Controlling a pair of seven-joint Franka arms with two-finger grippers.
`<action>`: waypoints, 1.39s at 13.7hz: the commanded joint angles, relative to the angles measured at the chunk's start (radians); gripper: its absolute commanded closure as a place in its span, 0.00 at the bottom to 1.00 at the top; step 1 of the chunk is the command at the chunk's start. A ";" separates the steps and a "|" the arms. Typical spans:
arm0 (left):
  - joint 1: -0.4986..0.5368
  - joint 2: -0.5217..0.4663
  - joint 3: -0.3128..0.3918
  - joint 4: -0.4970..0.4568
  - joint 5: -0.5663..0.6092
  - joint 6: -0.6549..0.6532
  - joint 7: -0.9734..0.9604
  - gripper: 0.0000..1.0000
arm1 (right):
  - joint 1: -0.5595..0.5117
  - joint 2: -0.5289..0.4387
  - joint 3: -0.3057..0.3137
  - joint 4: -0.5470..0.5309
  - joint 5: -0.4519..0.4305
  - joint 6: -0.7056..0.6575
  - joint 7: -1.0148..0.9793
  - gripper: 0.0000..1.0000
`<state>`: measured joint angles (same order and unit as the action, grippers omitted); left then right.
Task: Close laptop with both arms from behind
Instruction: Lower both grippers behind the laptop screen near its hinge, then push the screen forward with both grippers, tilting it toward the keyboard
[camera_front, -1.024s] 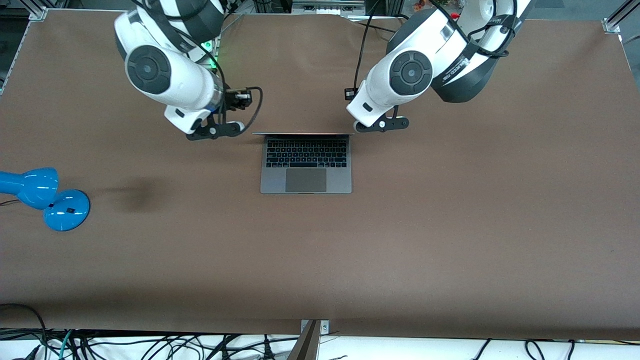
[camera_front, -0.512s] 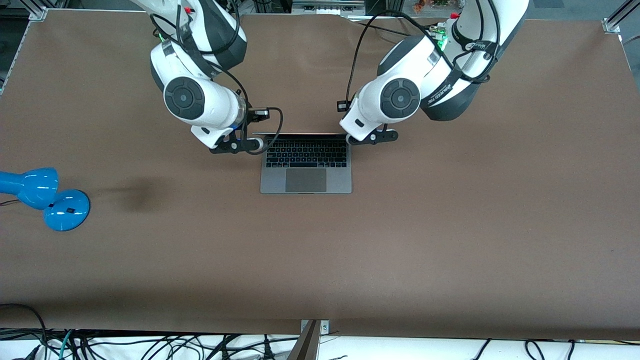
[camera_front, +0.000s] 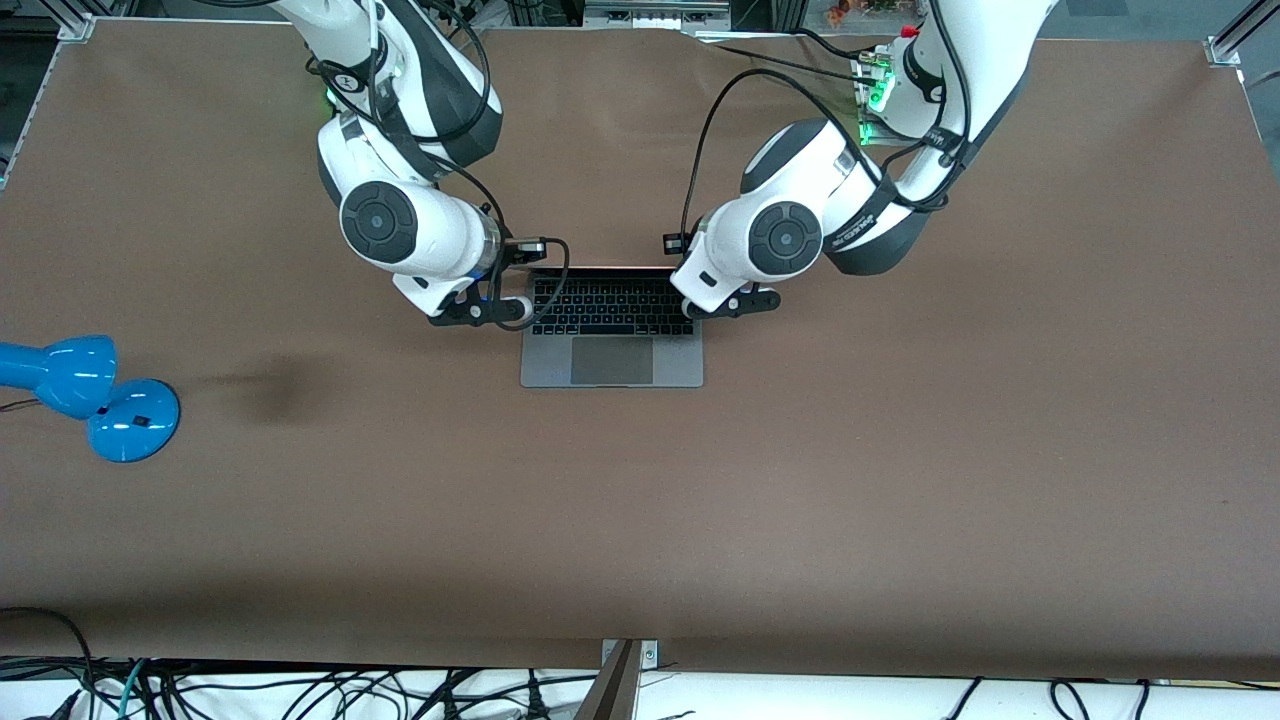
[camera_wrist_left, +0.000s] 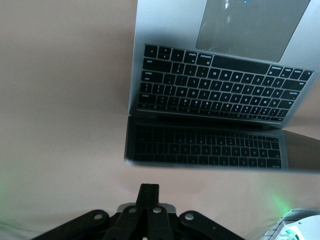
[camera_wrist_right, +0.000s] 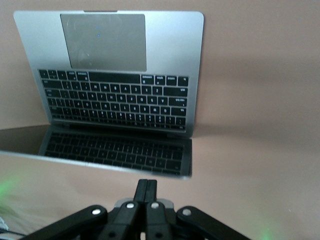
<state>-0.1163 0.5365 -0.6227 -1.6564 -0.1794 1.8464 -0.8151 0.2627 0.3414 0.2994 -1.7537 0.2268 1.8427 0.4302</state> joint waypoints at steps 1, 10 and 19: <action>-0.005 0.031 -0.003 0.018 0.034 0.023 -0.007 1.00 | 0.003 -0.009 -0.005 -0.032 0.017 0.042 -0.008 1.00; -0.003 0.098 0.005 0.093 0.069 0.031 0.001 1.00 | 0.003 -0.007 -0.017 -0.021 0.014 0.083 -0.034 1.00; -0.003 0.140 0.008 0.125 0.109 0.031 0.002 1.00 | 0.009 0.027 -0.017 -0.039 0.009 0.078 -0.033 1.00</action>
<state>-0.1149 0.6545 -0.6149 -1.5658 -0.0998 1.8841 -0.8147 0.2668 0.3671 0.2844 -1.7782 0.2269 1.8994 0.4103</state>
